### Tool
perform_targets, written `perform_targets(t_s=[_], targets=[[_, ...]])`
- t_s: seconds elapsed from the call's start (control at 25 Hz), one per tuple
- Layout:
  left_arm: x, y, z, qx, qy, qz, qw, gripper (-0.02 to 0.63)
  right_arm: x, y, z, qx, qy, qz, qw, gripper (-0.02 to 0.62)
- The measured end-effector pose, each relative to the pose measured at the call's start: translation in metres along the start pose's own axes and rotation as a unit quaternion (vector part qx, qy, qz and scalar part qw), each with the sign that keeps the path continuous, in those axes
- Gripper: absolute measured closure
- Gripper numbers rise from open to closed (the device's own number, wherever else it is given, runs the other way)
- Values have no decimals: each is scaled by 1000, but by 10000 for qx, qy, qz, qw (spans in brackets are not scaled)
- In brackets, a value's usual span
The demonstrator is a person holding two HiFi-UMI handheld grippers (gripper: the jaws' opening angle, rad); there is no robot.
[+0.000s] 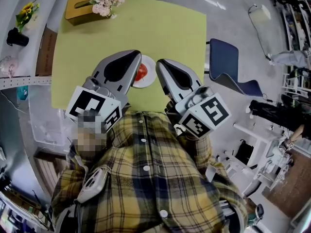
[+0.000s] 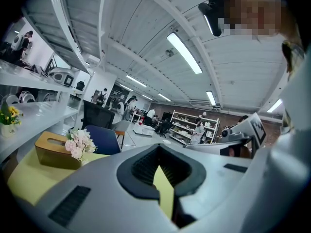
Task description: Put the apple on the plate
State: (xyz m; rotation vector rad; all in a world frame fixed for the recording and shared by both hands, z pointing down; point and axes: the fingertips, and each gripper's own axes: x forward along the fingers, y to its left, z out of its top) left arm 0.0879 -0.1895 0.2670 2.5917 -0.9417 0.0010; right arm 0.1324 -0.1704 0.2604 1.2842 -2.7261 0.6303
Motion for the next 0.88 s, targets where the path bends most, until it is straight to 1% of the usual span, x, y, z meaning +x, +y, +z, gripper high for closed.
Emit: perform_targets(t_s=[0.16,0.32,0.52,0.64,0.76,0.88], targets=[[4,-1,-2,-97,41,-18,9999,600,-2,-4,0,47,-10,-15,10000,598],[8,-8,-4,111,213,-113,9996,600,-3,-2,0,37,-8,40,10000,598],[11,-7,-8,40,378,-239,9990,600,-6,-3,-2,28,34,35,10000,598],[15,-6,-6,237,467,-228,9984,600,-7,-7,-1,25,49,13,10000,598],[20,-7,2,489,405,-262,9976,600,-8,-9,1,-40,52,-9,10000,598],[23,-6,9,646,327,-285,9970,600,-8,-9,2,-116,29,-28,9999,598]])
